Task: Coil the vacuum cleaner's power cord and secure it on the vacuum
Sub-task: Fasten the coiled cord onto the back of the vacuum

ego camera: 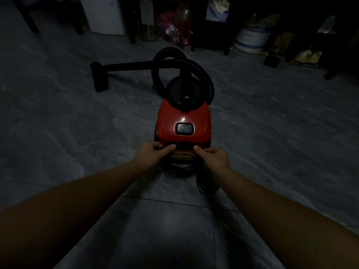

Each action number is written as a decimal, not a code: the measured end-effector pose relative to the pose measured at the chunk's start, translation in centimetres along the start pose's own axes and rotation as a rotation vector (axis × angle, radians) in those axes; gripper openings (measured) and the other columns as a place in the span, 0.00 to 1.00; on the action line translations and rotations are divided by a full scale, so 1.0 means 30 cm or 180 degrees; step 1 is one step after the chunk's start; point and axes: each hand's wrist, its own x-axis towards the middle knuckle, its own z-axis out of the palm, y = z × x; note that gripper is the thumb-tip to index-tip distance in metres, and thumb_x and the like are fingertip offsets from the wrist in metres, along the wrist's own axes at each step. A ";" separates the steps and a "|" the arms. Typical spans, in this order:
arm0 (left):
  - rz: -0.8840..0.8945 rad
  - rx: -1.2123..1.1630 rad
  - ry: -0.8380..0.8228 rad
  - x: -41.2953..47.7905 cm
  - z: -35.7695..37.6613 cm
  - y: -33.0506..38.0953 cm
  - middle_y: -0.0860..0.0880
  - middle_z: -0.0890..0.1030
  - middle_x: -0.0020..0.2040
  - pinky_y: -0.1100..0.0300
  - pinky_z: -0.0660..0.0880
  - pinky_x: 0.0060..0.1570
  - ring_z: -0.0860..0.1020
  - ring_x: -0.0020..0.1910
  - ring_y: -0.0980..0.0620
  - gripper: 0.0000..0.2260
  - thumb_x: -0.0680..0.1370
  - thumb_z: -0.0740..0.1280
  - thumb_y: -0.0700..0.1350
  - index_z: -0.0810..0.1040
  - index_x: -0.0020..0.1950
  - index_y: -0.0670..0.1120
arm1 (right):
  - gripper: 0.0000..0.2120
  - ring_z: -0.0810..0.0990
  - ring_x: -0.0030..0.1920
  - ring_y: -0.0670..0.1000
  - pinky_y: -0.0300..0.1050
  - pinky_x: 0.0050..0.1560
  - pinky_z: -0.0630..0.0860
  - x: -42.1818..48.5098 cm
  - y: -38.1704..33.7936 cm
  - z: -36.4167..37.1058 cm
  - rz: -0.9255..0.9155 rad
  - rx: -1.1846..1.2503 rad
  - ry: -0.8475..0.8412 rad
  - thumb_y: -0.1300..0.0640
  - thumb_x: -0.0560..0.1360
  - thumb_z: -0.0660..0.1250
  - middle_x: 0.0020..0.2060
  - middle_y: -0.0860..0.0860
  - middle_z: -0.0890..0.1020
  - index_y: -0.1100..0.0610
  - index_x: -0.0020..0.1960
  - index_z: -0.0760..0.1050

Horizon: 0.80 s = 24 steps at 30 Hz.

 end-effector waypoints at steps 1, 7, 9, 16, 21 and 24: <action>-0.0018 -0.0009 0.0021 -0.001 0.002 0.003 0.52 0.80 0.34 0.67 0.70 0.33 0.78 0.33 0.57 0.20 0.71 0.73 0.60 0.82 0.43 0.42 | 0.20 0.85 0.42 0.52 0.47 0.47 0.82 0.000 0.004 0.003 0.0001 0.0014 0.0007 0.44 0.65 0.79 0.40 0.52 0.86 0.59 0.44 0.81; -0.0106 -0.0068 0.0105 0.000 0.018 0.013 0.50 0.81 0.36 0.64 0.70 0.35 0.80 0.36 0.54 0.24 0.71 0.71 0.63 0.82 0.43 0.40 | 0.21 0.85 0.42 0.52 0.53 0.50 0.83 -0.006 0.001 0.007 0.0031 0.0055 0.0013 0.43 0.64 0.79 0.40 0.52 0.86 0.59 0.44 0.81; -0.0131 -0.0112 0.0151 0.003 0.022 0.014 0.50 0.82 0.36 0.63 0.71 0.35 0.80 0.35 0.54 0.24 0.71 0.72 0.63 0.82 0.42 0.40 | 0.22 0.85 0.43 0.52 0.50 0.49 0.83 -0.014 -0.004 0.010 0.0081 0.0159 0.0000 0.42 0.63 0.79 0.40 0.52 0.86 0.59 0.45 0.80; -0.0187 -0.0224 0.0206 0.017 0.027 0.000 0.52 0.80 0.32 0.62 0.72 0.34 0.79 0.33 0.55 0.23 0.69 0.74 0.62 0.81 0.38 0.41 | 0.26 0.84 0.40 0.51 0.45 0.41 0.81 -0.018 0.003 0.040 0.0072 0.0161 0.0123 0.34 0.57 0.78 0.38 0.51 0.85 0.54 0.39 0.76; -0.0120 -0.0061 0.0272 0.023 0.032 -0.005 0.51 0.80 0.32 0.61 0.72 0.33 0.79 0.32 0.55 0.22 0.70 0.73 0.62 0.82 0.38 0.41 | 0.29 0.84 0.41 0.49 0.47 0.43 0.81 -0.013 0.012 0.049 -0.0111 -0.0188 0.0293 0.32 0.57 0.76 0.39 0.49 0.84 0.54 0.44 0.77; -0.0133 -0.0078 0.0310 0.026 0.038 -0.004 0.49 0.81 0.32 0.61 0.73 0.34 0.79 0.32 0.53 0.22 0.70 0.74 0.61 0.82 0.39 0.40 | 0.29 0.83 0.41 0.49 0.50 0.44 0.82 -0.015 0.011 0.054 -0.0176 -0.0307 0.0377 0.31 0.58 0.75 0.39 0.48 0.84 0.53 0.45 0.77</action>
